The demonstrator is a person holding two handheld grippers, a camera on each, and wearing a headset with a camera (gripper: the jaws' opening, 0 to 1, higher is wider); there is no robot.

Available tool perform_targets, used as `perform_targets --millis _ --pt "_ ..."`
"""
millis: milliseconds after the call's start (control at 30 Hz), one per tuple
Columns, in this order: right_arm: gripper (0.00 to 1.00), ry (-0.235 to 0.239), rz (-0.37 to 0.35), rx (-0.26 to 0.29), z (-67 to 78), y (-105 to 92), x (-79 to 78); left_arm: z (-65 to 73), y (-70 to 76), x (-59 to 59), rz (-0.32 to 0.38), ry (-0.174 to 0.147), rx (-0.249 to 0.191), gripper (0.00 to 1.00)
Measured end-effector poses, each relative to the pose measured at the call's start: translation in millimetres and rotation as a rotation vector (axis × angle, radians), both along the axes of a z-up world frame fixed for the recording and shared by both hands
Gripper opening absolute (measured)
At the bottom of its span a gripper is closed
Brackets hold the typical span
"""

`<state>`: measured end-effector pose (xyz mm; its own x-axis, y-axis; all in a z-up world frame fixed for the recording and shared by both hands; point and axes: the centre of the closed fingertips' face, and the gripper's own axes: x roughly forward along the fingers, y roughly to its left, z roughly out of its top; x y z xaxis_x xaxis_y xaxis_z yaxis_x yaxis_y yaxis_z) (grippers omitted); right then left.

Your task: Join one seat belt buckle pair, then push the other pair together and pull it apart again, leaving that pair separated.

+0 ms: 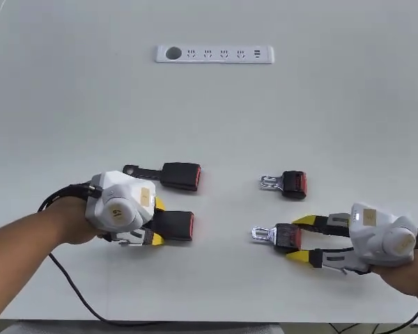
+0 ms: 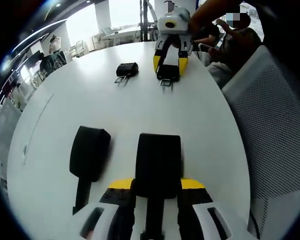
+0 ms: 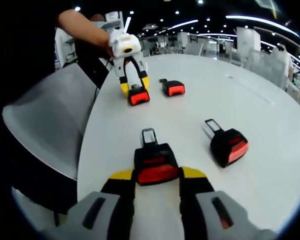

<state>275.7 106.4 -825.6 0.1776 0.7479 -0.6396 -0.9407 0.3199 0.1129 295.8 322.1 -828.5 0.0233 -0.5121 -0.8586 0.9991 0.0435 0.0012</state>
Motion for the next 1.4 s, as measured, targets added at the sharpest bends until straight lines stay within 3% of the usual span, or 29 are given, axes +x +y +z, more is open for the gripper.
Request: perform_targets --millis 300,667,733,833,1033,1233,1367,1400 --pt "0.34 -0.015 0.016 0.022 0.5 26.6 1.3 -0.9 0.6 1.2 0.007 0.005 0.007 0.33" --pt "0.34 -0.015 0.049 0.04 0.2 72.6 3.7 -1.2 0.5 1.3 0.0 0.009 0.012 0.33" --pt "0.33 -0.051 0.092 0.011 -0.4 80.1 4.1 -1.2 0.4 1.2 -0.002 0.009 0.014 0.33" --pt "0.33 -0.033 0.09 0.001 -0.8 90.8 3.0 -1.4 0.4 1.3 -0.002 0.009 0.017 0.33" --pt "0.33 -0.042 0.102 -0.003 -2.0 111.0 5.4 -1.2 0.2 1.5 0.003 0.01 0.015 0.33" --pt "0.33 -0.033 0.091 -0.003 -2.4 113.9 6.0 -1.0 0.0 1.2 -0.001 0.009 0.021 0.33" --pt "0.33 -0.034 0.094 0.009 -1.0 127.3 8.9 -1.0 -0.2 1.5 -0.001 0.01 0.016 0.33" --pt "0.33 -0.05 0.106 -0.021 -2.1 126.1 10.0 -1.2 0.1 1.6 -0.001 0.009 0.018 0.33"
